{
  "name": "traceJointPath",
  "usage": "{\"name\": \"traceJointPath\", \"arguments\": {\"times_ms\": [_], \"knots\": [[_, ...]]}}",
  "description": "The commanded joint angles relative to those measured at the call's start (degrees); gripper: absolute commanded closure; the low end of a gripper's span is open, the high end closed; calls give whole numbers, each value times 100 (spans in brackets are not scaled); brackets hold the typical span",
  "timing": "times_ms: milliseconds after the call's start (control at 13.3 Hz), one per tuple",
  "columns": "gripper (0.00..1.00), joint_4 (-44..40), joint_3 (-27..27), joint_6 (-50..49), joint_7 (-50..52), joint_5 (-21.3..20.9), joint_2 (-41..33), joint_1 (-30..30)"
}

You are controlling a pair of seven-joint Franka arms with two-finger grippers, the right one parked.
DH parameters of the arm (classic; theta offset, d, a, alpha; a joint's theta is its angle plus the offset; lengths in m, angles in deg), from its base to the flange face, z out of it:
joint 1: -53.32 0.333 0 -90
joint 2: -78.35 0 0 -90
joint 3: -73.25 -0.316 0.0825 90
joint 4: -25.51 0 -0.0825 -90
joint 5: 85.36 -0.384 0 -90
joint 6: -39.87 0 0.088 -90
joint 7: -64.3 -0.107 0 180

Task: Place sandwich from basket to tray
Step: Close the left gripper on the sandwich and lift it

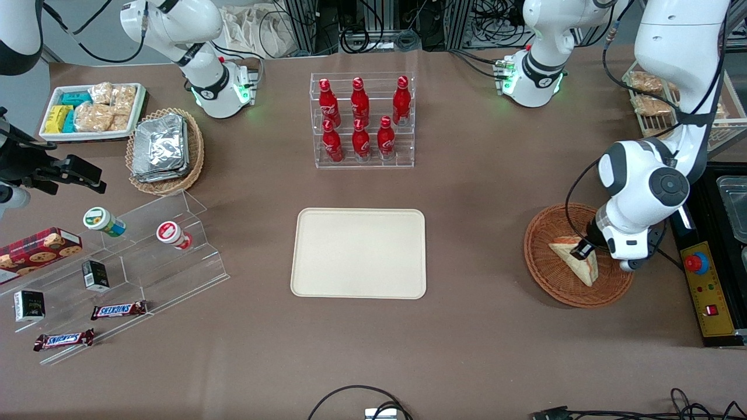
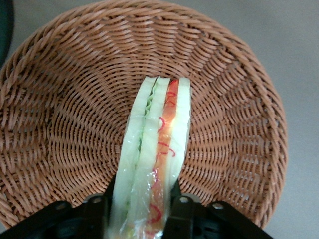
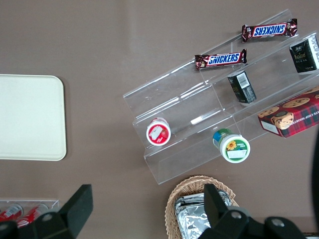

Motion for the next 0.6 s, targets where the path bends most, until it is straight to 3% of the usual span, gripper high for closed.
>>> {"name": "traceJointPath", "arguments": {"times_ms": [0,301,527], "knots": [[100,-395,57,-929,-36,-68,-288,-101],[100,-1931,452,-3301,-115,-68,-236,-154],[100,-3057,996,-4385,-97,-42,1,-258]]}}
